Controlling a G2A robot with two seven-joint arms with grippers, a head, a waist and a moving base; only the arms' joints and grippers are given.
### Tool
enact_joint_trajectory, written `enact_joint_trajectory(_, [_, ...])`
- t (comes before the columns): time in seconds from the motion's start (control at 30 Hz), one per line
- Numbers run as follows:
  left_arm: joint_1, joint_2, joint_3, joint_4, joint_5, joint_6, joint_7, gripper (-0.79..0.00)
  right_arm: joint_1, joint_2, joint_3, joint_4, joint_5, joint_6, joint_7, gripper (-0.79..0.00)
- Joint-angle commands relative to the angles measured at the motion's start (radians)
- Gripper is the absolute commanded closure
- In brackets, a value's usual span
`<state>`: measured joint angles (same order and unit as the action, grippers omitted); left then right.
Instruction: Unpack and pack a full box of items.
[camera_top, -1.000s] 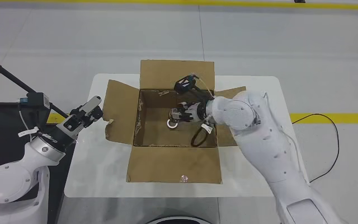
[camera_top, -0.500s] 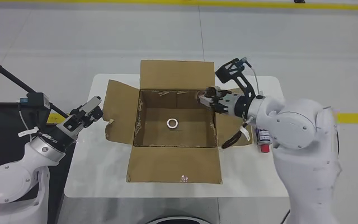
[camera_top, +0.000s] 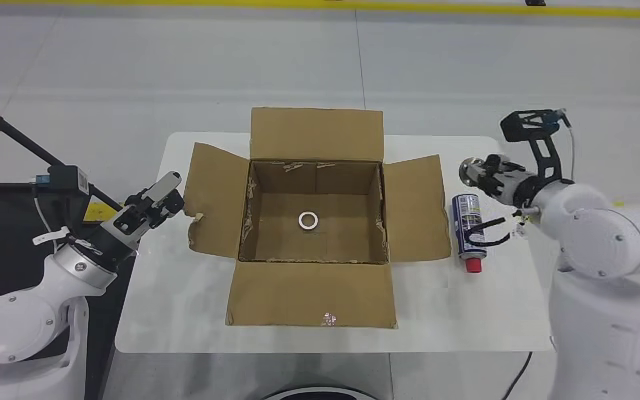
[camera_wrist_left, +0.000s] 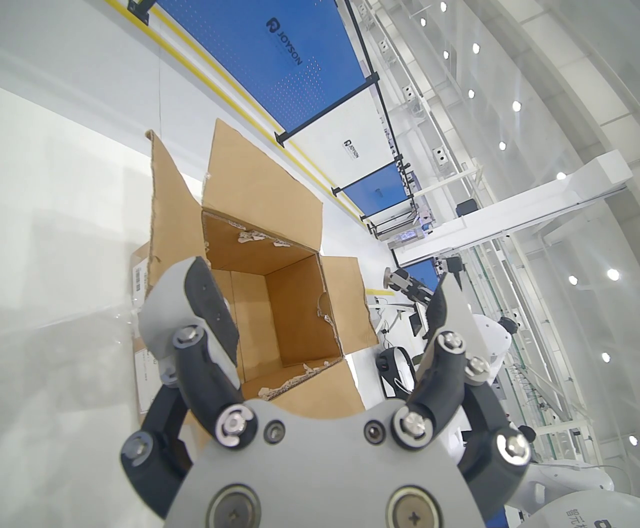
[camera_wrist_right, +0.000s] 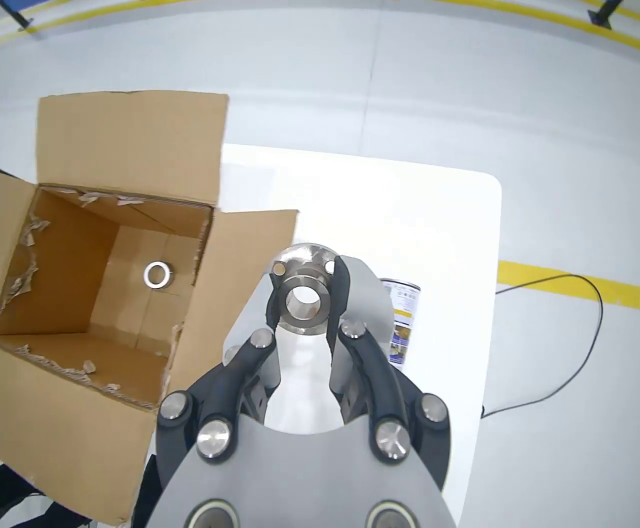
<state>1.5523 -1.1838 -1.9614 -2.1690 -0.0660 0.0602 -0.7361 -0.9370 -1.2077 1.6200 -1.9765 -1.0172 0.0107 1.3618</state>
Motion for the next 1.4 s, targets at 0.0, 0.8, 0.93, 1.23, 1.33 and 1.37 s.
enact_joint_trajectory(0.0, [0.0, 0.0, 0.0, 0.0, 0.0, 0.0, 0.0, -0.785, -0.008, 0.005, 0.015, 0.031, -0.033, -0.002, -0.005, 0.0])
enact_joint_trajectory(0.8, [0.0, 0.0, 0.0, 0.0, 0.0, 0.0, 0.0, -0.785, 0.072, 0.03, 0.003, 0.539, -0.143, -0.024, -0.172, 0.0])
enact_joint_trajectory(0.93, [0.0, 0.0, 0.0, 0.0, 0.0, 0.0, 0.0, -0.785, 0.096, 0.035, 0.008, 0.637, -0.139, -0.034, -0.207, 0.0])
enact_joint_trajectory(1.23, [0.0, 0.0, 0.0, 0.0, 0.0, 0.0, 0.0, -0.785, 0.128, 0.039, -0.016, 0.751, -0.166, -0.011, -0.282, 0.0])
enact_joint_trajectory(1.33, [0.0, 0.0, 0.0, 0.0, 0.0, 0.0, 0.0, -0.785, 0.138, 0.04, -0.02, 0.785, -0.156, -0.011, -0.297, 0.0])
enact_joint_trajectory(1.37, [0.0, 0.0, 0.0, 0.0, 0.0, 0.0, 0.0, -0.785, 0.141, 0.041, -0.022, 0.797, -0.156, -0.011, -0.3, 0.0])
